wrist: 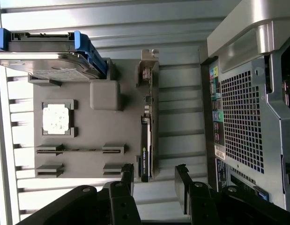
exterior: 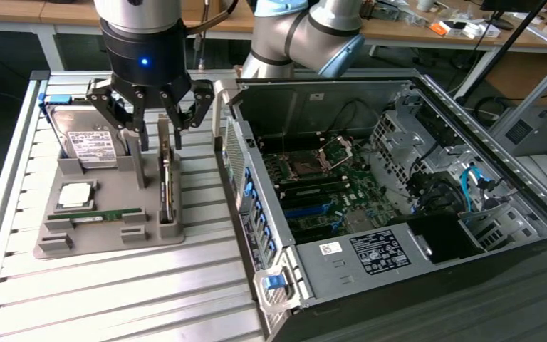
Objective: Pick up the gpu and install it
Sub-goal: 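Pick up the gpu and move the gpu toward the slot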
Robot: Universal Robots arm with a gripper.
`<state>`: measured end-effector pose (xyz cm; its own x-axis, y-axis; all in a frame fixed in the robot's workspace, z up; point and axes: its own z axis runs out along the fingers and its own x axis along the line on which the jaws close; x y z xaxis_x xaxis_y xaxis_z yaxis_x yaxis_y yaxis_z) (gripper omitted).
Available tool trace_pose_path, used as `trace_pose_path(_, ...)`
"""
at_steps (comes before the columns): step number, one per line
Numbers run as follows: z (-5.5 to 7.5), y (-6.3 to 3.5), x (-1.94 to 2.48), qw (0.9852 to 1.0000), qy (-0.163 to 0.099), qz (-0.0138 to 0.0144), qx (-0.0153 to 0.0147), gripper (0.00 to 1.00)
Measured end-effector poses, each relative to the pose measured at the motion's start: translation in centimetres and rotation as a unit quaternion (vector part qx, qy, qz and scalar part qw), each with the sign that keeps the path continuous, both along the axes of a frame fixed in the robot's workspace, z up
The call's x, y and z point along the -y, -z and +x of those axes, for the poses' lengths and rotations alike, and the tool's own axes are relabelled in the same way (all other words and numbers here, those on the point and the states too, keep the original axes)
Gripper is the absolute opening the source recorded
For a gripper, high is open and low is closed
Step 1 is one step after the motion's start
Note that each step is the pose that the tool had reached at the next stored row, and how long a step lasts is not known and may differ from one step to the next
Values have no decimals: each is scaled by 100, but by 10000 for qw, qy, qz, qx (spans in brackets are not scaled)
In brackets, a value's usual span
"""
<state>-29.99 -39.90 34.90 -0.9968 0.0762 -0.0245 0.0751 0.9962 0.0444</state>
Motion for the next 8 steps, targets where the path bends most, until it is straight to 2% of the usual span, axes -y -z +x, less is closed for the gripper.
trace_pose_path(8,0,48,0,10000,0,0,0,48)
